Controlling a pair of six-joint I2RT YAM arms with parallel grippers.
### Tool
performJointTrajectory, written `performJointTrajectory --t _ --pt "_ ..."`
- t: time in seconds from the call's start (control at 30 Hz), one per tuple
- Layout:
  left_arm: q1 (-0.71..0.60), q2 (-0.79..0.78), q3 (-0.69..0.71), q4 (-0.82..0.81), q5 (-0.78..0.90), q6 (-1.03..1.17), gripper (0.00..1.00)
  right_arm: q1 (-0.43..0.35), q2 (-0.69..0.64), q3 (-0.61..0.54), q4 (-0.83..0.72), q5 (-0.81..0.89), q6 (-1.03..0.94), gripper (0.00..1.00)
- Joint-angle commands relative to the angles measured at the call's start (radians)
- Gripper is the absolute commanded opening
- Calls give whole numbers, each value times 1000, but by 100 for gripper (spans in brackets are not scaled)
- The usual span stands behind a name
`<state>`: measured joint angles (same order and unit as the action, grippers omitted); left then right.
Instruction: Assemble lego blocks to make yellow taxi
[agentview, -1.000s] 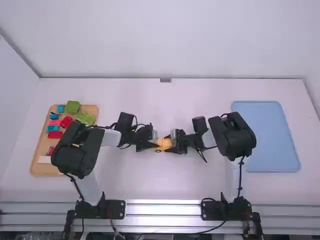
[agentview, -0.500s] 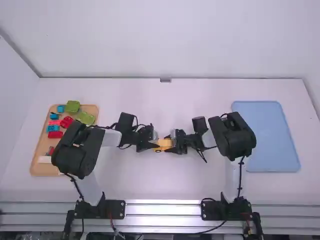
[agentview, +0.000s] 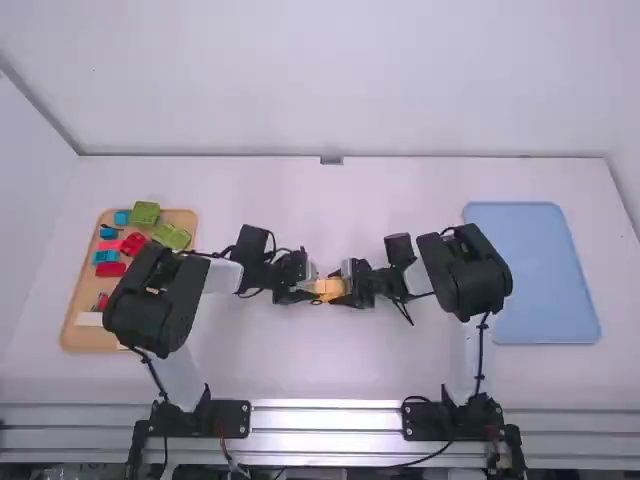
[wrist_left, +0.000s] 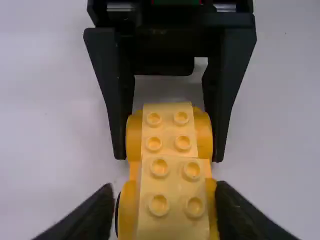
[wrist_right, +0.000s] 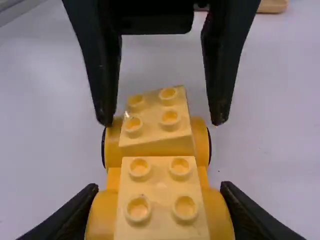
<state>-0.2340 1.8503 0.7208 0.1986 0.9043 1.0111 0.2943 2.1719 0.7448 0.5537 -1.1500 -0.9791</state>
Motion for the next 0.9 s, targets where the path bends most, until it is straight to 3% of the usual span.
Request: performJointTrajectory --t 0.0,0.13,0.3,0.87 --pt "-8 11 10 1 22 0 57 6 13 -5 -12 21 2 48" --pt "-8 11 10 0 22 0 40 6 13 -5 -12 21 2 49" --pt "-8 11 15 -1 53 0 29 6 13 -5 -12 21 2 49" --pt "-8 11 58 -112 69 -34 28 7 13 -5 -12 24 2 50"
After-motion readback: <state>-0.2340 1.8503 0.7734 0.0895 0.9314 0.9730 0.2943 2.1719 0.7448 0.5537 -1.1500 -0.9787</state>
